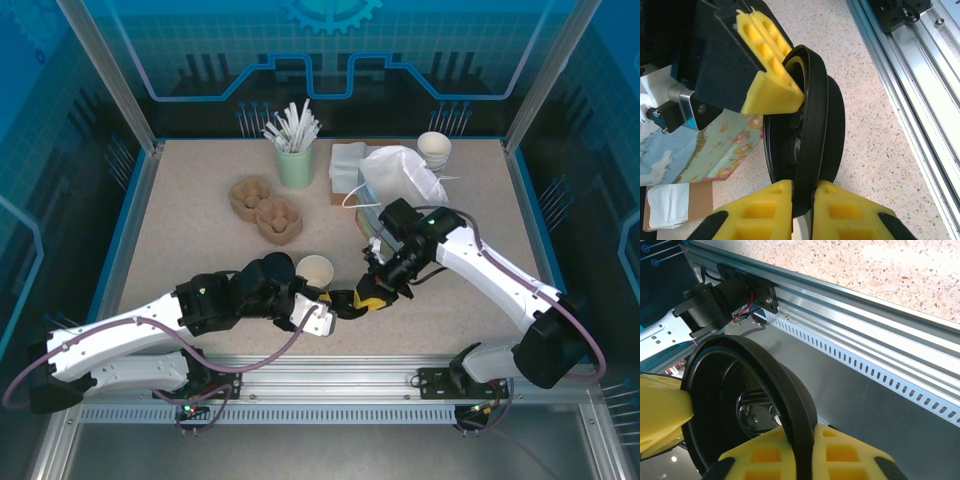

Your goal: Pack the takeout coffee

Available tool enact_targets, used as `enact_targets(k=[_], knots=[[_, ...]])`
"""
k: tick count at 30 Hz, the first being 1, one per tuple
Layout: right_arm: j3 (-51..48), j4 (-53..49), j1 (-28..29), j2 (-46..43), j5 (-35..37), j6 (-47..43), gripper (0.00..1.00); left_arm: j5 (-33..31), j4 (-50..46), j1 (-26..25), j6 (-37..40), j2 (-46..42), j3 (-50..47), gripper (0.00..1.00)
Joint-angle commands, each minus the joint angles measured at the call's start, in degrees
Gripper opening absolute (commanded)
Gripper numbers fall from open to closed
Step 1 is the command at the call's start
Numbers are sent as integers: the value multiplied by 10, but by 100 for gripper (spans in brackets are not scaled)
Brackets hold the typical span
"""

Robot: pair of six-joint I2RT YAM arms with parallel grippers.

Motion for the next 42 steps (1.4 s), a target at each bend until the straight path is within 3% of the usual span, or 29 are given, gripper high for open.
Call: enact_targets(k=[1,3,15,24,29,42], knots=[[33,18,-13,-13,-20,-11,19,20,42,-4,-18,4,13,12],[36,18,-21,-22,-10,-11,26,25,45,2,-31,0,12,11],[42,20,-102,-77,6,-10,44,55,51,54,-80,-10,4,11],[50,32,-121,-126,50,-13,46,101,58,131,-183,-7,-2,12],[37,61,-122,-168,84,-6,45,94,40,174,-297,5,12,14],[-44,169,-89,-290,148,71,39,180,34,273,-539,4,-8,12]])
